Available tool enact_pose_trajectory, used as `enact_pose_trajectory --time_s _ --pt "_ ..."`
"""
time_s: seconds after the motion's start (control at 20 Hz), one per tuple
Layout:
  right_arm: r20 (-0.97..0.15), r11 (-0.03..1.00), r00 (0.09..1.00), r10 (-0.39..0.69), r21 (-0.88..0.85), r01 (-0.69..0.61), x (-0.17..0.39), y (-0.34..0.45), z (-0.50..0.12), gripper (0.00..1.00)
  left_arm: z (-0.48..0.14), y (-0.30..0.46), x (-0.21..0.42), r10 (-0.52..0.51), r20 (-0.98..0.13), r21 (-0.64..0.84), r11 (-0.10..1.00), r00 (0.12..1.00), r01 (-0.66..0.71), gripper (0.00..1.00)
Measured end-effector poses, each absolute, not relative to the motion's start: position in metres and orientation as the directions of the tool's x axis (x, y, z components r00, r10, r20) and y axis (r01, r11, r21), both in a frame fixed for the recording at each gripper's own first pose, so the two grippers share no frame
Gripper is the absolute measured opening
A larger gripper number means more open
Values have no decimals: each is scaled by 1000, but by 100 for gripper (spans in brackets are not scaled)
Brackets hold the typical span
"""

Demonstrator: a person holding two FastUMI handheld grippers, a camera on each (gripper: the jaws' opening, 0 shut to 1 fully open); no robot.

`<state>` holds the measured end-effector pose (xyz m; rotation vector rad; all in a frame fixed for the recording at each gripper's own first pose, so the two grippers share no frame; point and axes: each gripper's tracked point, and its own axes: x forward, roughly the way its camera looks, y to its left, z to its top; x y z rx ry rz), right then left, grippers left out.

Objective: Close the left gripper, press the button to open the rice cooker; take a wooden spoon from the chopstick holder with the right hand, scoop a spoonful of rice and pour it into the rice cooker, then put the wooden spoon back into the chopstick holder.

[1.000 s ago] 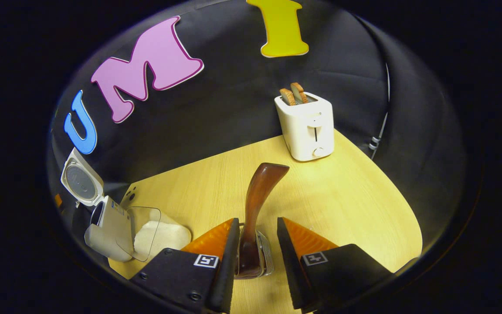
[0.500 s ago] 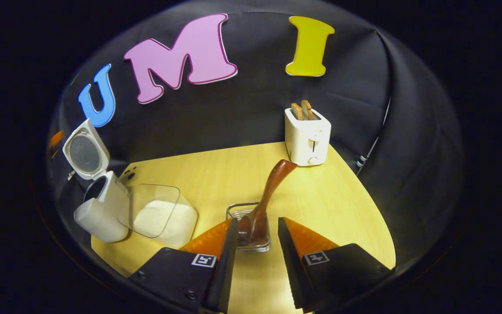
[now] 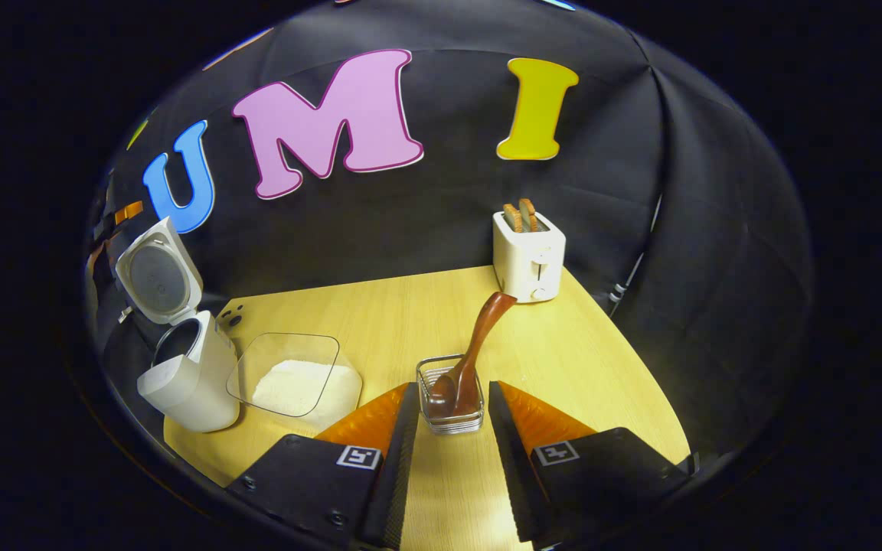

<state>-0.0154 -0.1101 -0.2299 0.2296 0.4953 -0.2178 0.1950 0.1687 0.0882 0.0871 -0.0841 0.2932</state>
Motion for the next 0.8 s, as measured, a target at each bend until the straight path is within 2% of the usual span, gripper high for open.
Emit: enact_pose_trajectory --time_s 0.2,0.4,0.5,0.8 --pt "-483 939 853 -199 155 307 -35 -118 -222 58 72 183 218 304 54 98 946 951 -308 94" --pt "-481 933 847 -225 144 329 -48 -122 -219 58 40 189 225 309 -48 82 949 950 -305 93" --pt "-483 939 846 -227 123 322 -52 -124 -218 58 36 187 220 307 -37 33 952 951 -306 96" --pt "-472 953 863 -179 134 271 -34 -125 -213 58 25 160 186 316 -39 41 948 948 -315 95"
